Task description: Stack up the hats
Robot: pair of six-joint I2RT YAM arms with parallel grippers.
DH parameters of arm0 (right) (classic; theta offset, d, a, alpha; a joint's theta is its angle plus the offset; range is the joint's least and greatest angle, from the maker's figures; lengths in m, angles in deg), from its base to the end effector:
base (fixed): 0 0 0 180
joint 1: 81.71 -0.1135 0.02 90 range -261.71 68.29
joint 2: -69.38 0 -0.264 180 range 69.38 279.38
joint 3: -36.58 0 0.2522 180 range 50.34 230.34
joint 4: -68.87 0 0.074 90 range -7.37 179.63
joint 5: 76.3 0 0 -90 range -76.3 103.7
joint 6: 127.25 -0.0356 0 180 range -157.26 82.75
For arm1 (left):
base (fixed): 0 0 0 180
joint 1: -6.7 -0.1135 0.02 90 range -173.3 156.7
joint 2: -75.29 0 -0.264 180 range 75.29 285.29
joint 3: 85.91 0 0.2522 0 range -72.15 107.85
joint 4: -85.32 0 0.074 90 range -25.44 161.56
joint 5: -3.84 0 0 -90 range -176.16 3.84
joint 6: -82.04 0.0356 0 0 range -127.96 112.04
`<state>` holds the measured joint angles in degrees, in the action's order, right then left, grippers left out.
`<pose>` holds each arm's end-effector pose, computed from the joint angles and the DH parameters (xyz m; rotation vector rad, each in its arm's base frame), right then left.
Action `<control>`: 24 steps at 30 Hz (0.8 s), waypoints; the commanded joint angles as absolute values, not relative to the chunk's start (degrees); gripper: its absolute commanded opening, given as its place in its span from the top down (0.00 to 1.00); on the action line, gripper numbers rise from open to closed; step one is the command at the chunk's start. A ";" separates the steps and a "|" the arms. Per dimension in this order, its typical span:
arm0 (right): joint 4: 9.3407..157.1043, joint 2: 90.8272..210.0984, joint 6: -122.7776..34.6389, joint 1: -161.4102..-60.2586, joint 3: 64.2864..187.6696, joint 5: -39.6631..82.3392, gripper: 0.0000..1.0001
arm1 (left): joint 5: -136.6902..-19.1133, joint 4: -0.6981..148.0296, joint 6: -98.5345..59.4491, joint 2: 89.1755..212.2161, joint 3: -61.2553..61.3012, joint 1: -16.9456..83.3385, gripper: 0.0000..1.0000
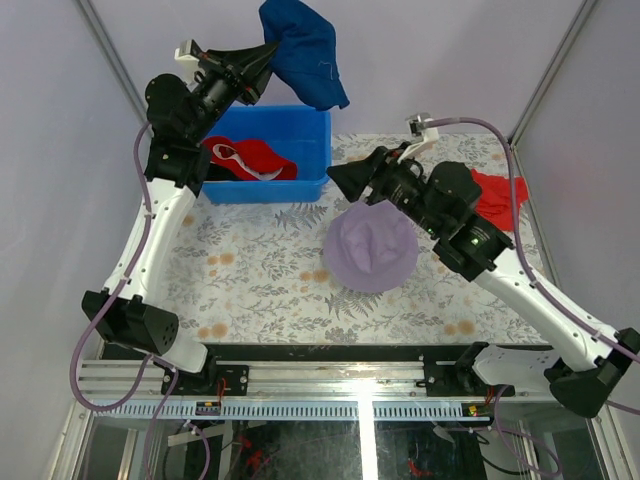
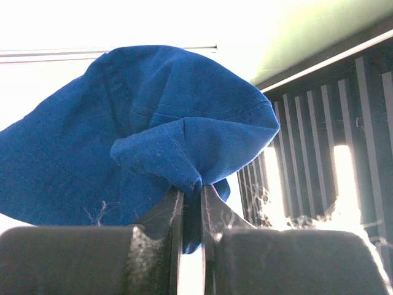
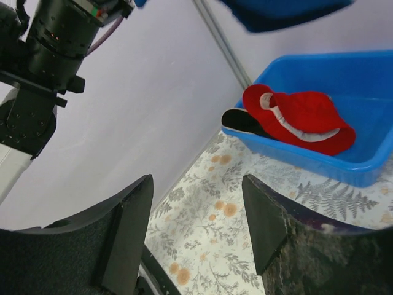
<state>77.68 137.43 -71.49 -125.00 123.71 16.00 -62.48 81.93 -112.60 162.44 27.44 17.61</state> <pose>0.1937 0.1844 0.4603 -0.1534 1.4841 1.1417 0.3227 -0.0768 0.5298 -0.7249 1.2892 -1.9539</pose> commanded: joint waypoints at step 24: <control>80.32 143.58 -49.74 -125.30 134.36 -0.30 0.39 | -59.12 79.80 -114.92 155.56 22.30 19.22 1.00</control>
<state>86.16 143.86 -52.87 -125.00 130.88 2.25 -60.54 77.93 -113.81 157.13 23.42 18.97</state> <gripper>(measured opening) 0.619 0.065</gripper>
